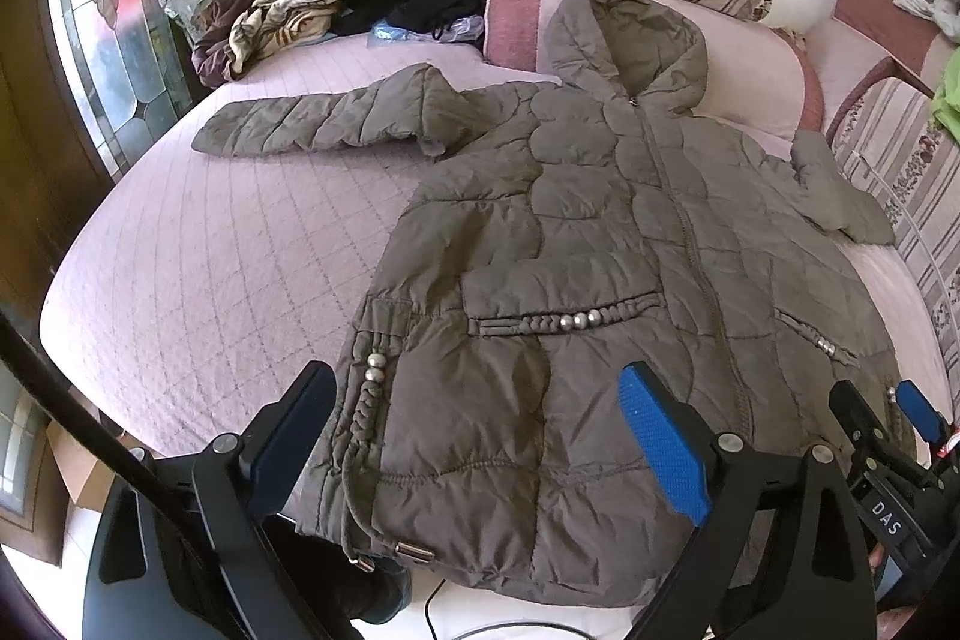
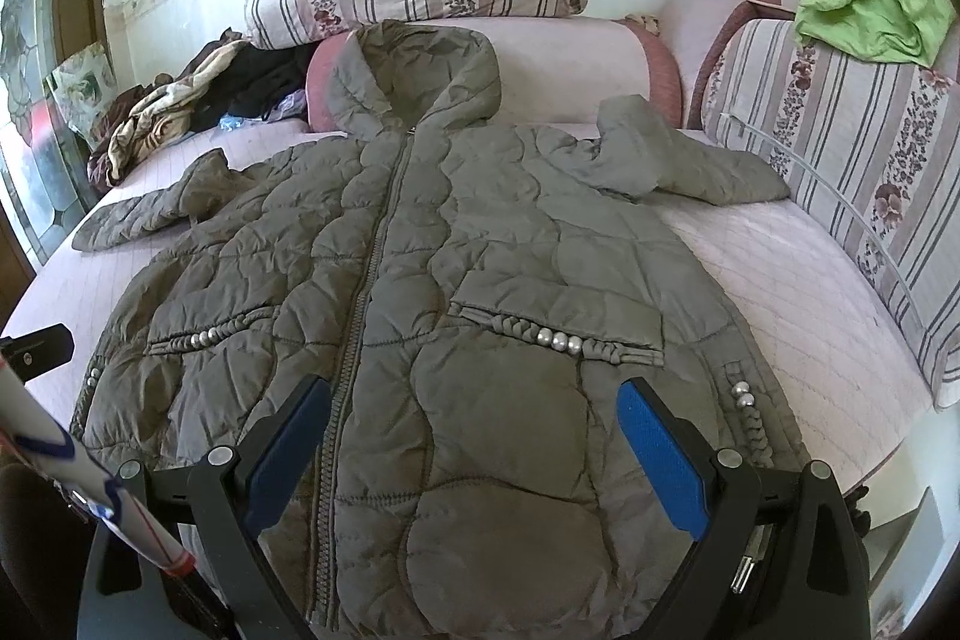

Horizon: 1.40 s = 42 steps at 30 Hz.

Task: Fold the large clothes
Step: 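Position both grippers over the grey puffer coat's hem, then grasp the coat sleeve with the left gripper and lift it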

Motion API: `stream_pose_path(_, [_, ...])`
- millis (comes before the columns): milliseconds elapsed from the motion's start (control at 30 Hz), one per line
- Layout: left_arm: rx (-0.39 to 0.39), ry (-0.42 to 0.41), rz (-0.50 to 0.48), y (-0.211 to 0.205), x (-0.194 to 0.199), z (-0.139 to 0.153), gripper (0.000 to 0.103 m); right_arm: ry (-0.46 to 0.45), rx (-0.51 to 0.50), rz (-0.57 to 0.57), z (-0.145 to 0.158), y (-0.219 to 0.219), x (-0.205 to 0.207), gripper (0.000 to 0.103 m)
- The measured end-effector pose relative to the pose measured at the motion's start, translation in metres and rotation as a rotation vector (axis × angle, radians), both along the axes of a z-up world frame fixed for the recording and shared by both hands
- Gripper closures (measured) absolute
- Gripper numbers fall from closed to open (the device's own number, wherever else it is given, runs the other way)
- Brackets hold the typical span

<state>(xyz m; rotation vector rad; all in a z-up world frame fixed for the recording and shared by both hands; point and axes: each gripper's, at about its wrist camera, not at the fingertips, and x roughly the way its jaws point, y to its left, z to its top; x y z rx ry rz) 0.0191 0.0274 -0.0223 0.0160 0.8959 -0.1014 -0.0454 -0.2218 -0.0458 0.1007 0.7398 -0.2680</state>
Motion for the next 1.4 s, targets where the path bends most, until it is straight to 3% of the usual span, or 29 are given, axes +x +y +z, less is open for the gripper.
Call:
stream_pose_path(500, [-0.001, 0.022, 0.086, 0.042, 0.039, -0.013, 0.008, 0.009, -0.016, 0.066, 0.008, 0.022, 0.032, 0.005])
stream_pose_path(667, [-0.024, 0.027, 0.181, 0.094, 0.077, -0.014, 0.008, 0.012, -0.005, 0.083, 0.009, 0.028, 0.048, 0.005])
stream_pose_path(833, [-0.081, 0.030, 0.300, 0.167, 0.140, -0.015, 0.008, 0.020, 0.017, 0.091, 0.006, 0.028, 0.062, 0.005])
stream_pose_path(867, [-0.105, 0.035, 0.324, 0.185, 0.157, -0.017, 0.008, 0.024, 0.014, 0.094, 0.004, 0.029, 0.065, 0.005])
stream_pose_path(900, [-0.130, 0.043, 0.339, 0.199, 0.171, -0.019, 0.015, 0.030, 0.008, 0.097, 0.001, 0.030, 0.067, 0.005])
stream_pose_path(933, [-0.165, 0.057, 0.352, 0.213, 0.186, -0.022, 0.022, 0.036, 0.005, 0.099, -0.001, 0.030, 0.069, 0.005])
stream_pose_path(967, [-0.224, 0.087, 0.373, 0.231, 0.205, -0.027, 0.037, 0.045, 0.004, 0.101, -0.005, 0.031, 0.072, 0.005])
stream_pose_path(1000, [-0.273, 0.106, 0.390, 0.243, 0.217, -0.031, 0.043, 0.058, 0.006, 0.106, -0.009, 0.031, 0.075, 0.005])
stream_pose_path(1100, [-0.445, 0.142, 0.487, 0.280, 0.258, -0.046, 0.043, 0.090, 0.002, 0.110, -0.021, 0.031, 0.082, 0.005])
stream_pose_path(1200, [-0.550, 0.176, 0.546, 0.301, 0.292, -0.067, 0.043, 0.116, -0.007, 0.102, -0.030, 0.029, 0.090, 0.005])
stream_pose_path(1400, [-0.628, 0.182, 0.584, 0.314, 0.341, -0.095, 0.043, 0.148, -0.014, 0.087, -0.043, 0.024, 0.104, 0.005])
